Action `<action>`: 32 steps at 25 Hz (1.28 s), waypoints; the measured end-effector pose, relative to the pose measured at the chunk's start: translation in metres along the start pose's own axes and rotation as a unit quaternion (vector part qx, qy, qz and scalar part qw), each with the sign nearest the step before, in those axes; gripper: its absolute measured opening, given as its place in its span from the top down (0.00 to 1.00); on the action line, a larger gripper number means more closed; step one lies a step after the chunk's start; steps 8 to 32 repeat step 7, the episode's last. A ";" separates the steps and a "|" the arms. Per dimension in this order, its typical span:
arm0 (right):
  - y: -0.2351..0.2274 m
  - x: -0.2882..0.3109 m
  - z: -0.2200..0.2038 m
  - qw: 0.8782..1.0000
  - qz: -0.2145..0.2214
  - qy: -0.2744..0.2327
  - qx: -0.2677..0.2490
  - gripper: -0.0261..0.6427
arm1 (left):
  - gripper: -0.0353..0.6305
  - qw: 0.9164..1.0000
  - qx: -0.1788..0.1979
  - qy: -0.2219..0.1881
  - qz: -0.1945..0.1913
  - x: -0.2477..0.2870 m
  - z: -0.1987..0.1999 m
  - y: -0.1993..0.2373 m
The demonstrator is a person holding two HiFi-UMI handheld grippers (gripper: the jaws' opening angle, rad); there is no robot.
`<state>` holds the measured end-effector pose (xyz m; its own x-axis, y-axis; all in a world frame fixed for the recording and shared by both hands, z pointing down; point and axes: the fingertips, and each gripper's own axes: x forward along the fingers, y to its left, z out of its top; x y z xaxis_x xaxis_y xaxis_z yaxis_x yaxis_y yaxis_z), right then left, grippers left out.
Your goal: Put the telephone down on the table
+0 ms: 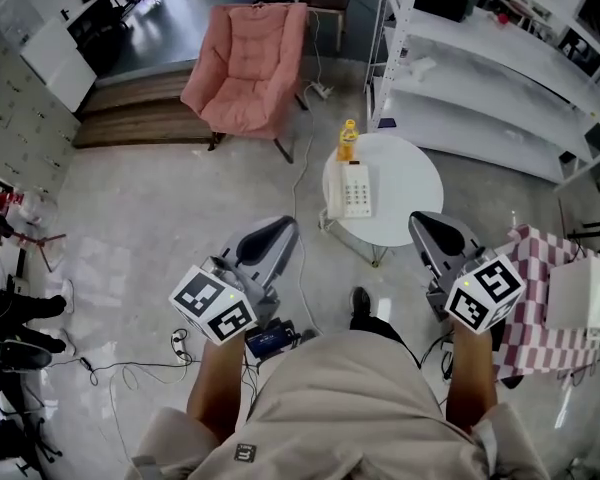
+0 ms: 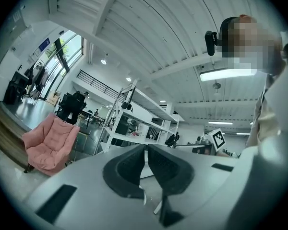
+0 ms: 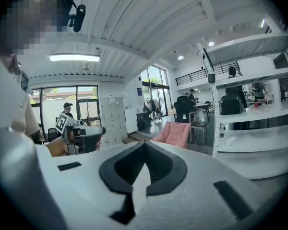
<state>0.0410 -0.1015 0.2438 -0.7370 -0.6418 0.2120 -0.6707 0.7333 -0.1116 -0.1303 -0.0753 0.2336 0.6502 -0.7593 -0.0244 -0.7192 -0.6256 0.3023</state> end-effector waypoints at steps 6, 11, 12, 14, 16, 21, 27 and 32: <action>0.014 -0.021 -0.008 1.000 -0.007 0.002 -0.001 0.98 | 0.91 1.000 -0.001 0.006 -0.007 -0.012 -0.008 -0.015; 0.016 -0.024 -0.009 1.000 -0.008 0.003 -0.001 0.98 | 0.91 1.000 -0.001 0.009 -0.006 -0.014 -0.009 -0.017; 0.016 -0.024 -0.009 1.000 -0.008 0.003 -0.001 0.98 | 0.91 1.000 -0.001 0.009 -0.006 -0.014 -0.009 -0.017; 0.016 -0.024 -0.009 1.000 -0.008 0.003 -0.001 0.98 | 0.91 1.000 -0.001 0.009 -0.006 -0.014 -0.009 -0.017; 0.016 -0.024 -0.009 1.000 -0.008 0.003 -0.001 0.98 | 0.91 1.000 -0.001 0.009 -0.006 -0.014 -0.009 -0.017; 0.016 -0.024 -0.009 1.000 -0.008 0.003 -0.001 0.98 | 0.91 1.000 -0.001 0.009 -0.006 -0.014 -0.009 -0.017; 0.016 -0.024 -0.009 1.000 -0.008 0.003 -0.001 0.98 | 0.91 1.000 -0.001 0.009 -0.006 -0.014 -0.009 -0.017; 0.016 -0.024 -0.009 1.000 -0.008 0.003 -0.001 0.98 | 0.91 1.000 -0.001 0.009 -0.006 -0.014 -0.009 -0.017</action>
